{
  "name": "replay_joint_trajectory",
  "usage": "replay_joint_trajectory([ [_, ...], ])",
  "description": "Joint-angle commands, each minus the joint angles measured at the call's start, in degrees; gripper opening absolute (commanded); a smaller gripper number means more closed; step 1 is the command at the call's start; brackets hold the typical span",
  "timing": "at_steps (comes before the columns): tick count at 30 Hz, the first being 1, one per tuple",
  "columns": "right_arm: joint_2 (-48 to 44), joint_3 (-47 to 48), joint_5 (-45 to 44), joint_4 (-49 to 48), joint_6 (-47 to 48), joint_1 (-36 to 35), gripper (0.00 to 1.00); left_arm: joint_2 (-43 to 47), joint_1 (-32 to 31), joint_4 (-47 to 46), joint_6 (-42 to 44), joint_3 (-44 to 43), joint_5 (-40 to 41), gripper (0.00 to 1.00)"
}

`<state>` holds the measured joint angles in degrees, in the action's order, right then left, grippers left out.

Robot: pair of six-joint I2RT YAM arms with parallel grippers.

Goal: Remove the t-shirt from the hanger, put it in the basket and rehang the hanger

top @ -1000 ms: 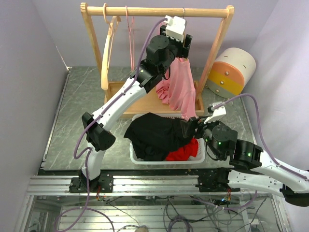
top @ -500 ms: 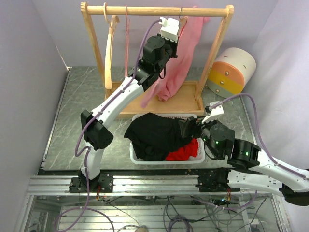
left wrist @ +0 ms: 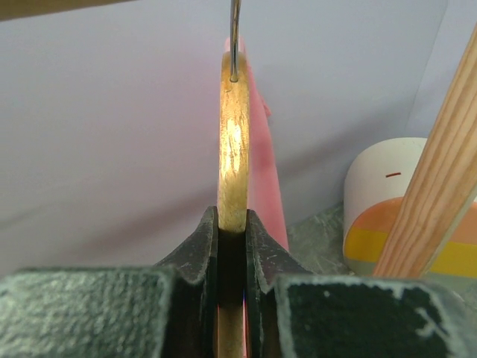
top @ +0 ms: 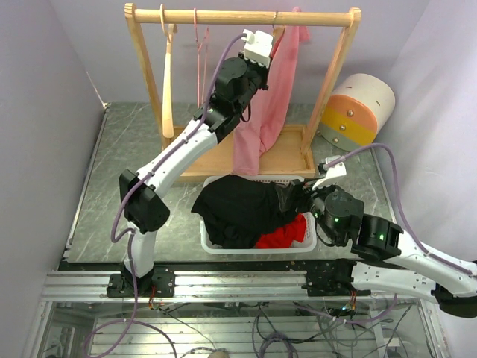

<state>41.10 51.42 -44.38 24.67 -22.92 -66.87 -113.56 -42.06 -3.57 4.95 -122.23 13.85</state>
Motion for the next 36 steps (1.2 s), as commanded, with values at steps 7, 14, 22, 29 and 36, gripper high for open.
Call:
replay_joint_trajectory([
  [7,-1.54,-0.43,-1.26,-1.79,0.46,-0.24,0.88,7.86,1.11,-13.46,5.23,5.73,-0.86,0.07],
  [14,-0.66,-0.15,-1.8,-2.05,0.95,-0.24,0.88,12.63,1.28,-21.48,7.37,13.59,-2.86,0.07],
  [22,-0.24,1.58,-8.47,-1.48,0.84,-0.23,0.92,19.33,1.33,-14.62,7.74,19.51,-6.42,0.07],
  [29,0.86,2.55,-15.11,-11.58,9.66,-0.13,1.0,27.14,1.3,-8.65,8.82,24.48,-7.92,0.07],
  [36,3.87,1.7,-19.04,-30.55,25.97,0.21,1.0,30.17,1.32,1.48,8.66,25.89,-9.55,0.07],
])
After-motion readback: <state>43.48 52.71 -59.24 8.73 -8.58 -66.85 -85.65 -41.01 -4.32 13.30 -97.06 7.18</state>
